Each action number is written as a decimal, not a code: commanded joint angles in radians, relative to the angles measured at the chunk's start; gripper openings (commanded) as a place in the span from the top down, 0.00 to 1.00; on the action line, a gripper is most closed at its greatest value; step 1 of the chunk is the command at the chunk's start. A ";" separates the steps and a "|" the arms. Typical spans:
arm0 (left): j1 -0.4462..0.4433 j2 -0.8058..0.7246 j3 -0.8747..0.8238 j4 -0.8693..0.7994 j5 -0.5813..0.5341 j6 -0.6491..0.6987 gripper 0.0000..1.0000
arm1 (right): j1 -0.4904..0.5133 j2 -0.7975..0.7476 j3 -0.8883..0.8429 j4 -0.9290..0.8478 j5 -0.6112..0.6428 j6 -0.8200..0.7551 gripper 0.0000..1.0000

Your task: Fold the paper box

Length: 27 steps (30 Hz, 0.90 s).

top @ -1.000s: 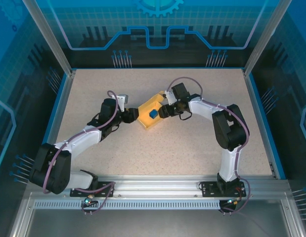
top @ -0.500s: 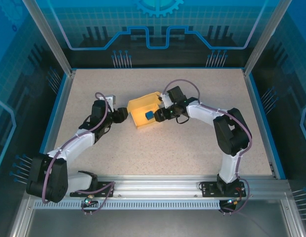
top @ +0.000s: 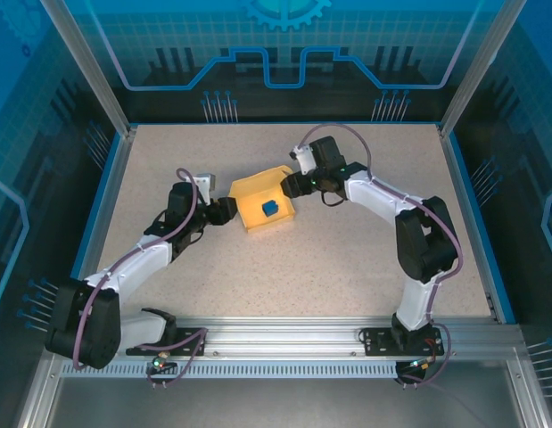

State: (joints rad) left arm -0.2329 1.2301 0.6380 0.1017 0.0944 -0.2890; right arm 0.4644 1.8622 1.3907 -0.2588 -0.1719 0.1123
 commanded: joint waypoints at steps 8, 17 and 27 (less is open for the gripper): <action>-0.003 -0.017 -0.002 -0.022 -0.015 0.011 0.39 | 0.012 0.130 0.136 -0.024 -0.014 -0.068 0.54; -0.003 0.021 0.033 -0.062 -0.025 0.014 0.39 | 0.040 0.149 0.168 -0.063 0.043 -0.115 0.71; -0.003 0.090 0.090 -0.076 -0.031 0.036 0.39 | 0.049 0.147 0.166 -0.070 0.068 -0.128 0.79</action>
State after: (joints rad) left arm -0.2329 1.2991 0.6895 0.0475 0.0753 -0.2848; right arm 0.5041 1.9968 1.5333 -0.3065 -0.1150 -0.0017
